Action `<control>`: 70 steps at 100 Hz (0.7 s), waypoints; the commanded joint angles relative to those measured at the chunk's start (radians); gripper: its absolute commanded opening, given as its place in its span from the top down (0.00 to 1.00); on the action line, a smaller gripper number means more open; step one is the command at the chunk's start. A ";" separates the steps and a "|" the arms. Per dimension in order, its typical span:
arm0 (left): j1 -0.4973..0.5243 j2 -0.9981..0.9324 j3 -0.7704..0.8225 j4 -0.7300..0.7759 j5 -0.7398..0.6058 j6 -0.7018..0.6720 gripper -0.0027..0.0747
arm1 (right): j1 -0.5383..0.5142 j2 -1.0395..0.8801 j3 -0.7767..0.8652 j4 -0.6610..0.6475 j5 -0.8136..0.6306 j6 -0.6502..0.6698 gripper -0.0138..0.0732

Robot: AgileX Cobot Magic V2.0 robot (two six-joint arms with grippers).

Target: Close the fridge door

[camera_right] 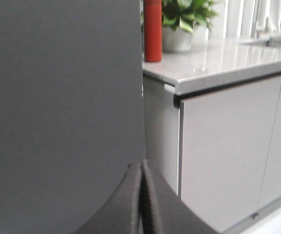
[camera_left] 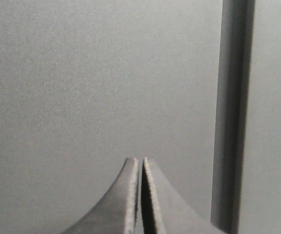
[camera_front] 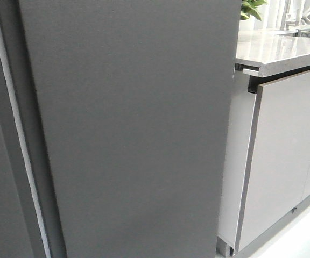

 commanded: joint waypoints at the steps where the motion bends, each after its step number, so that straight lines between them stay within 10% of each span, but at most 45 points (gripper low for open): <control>1: -0.006 -0.011 0.035 -0.004 -0.075 -0.004 0.99 | -0.005 -0.023 0.017 -0.014 -0.059 0.000 0.89; 70: -0.006 -0.011 0.035 -0.004 -0.075 -0.004 0.99 | -0.005 -0.023 0.017 -0.022 -0.055 0.000 0.89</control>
